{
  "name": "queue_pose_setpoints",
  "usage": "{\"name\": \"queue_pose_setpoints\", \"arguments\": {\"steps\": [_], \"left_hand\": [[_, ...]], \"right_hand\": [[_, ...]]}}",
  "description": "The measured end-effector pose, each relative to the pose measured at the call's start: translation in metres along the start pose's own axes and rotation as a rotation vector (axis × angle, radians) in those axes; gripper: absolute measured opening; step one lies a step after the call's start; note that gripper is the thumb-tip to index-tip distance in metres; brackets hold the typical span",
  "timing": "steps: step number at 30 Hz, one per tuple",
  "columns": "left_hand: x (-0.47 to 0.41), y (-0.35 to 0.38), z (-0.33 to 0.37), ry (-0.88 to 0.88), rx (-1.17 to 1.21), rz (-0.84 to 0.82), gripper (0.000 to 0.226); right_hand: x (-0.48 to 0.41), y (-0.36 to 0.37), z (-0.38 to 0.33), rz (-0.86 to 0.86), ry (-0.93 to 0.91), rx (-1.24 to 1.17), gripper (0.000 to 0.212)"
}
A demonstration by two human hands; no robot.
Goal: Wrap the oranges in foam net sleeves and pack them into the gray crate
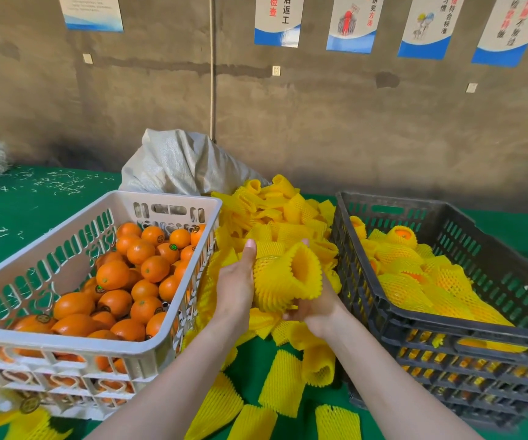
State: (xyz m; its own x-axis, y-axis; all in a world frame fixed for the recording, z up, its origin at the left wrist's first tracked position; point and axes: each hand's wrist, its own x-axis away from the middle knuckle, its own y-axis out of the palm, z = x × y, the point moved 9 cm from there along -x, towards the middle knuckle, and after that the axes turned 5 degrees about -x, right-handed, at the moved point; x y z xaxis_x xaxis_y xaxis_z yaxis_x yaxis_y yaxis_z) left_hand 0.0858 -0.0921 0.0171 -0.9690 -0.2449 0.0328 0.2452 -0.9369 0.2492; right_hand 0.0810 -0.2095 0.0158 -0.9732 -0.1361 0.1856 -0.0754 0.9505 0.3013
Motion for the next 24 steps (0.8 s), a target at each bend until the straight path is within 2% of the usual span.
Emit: {"name": "queue_pose_setpoints", "arguments": {"steps": [3,5,7,9,10,12,13,16,17,19,22,24], "left_hand": [[-0.002,-0.01,0.005,0.141,-0.187,0.059,0.052],[0.001,-0.009,0.016,0.285,-0.352,0.07,0.057],[0.004,-0.009,0.028,0.441,-0.51,0.134,0.057],[0.008,-0.012,0.036,0.519,-0.583,0.199,0.056],[0.008,-0.012,0.036,0.526,-0.569,0.195,0.054],[0.009,-0.005,0.03,0.519,-0.44,0.086,0.051],[0.008,-0.002,0.027,0.497,-0.367,0.025,0.049],[0.005,0.002,0.018,0.415,-0.284,-0.088,0.048],[0.005,0.004,0.018,0.4,-0.27,-0.112,0.047],[0.005,0.007,0.018,0.386,-0.248,-0.145,0.047],[0.004,0.009,0.02,0.376,-0.246,-0.161,0.054],[0.004,0.009,0.021,0.387,-0.257,-0.165,0.059]], "right_hand": [[0.0,-0.003,-0.001,0.093,-0.069,0.105,0.038],[0.001,-0.006,-0.002,0.143,-0.135,0.023,0.028],[0.0,-0.012,-0.001,0.187,-0.149,-0.039,0.03],[0.002,-0.015,-0.002,0.214,-0.169,-0.017,0.023],[0.003,-0.017,-0.002,0.223,-0.175,-0.025,0.019],[0.001,-0.018,0.002,0.209,-0.165,-0.097,0.027],[-0.002,-0.019,0.005,0.173,-0.155,-0.14,0.026],[-0.003,-0.008,0.005,0.003,-0.162,-0.281,0.047],[-0.002,-0.007,0.005,-0.017,-0.168,-0.299,0.045],[-0.002,-0.007,0.005,-0.038,-0.162,-0.344,0.037],[0.0,-0.004,0.002,-0.089,-0.166,-0.406,0.051],[0.004,-0.001,0.0,-0.106,-0.17,-0.412,0.047]]}}
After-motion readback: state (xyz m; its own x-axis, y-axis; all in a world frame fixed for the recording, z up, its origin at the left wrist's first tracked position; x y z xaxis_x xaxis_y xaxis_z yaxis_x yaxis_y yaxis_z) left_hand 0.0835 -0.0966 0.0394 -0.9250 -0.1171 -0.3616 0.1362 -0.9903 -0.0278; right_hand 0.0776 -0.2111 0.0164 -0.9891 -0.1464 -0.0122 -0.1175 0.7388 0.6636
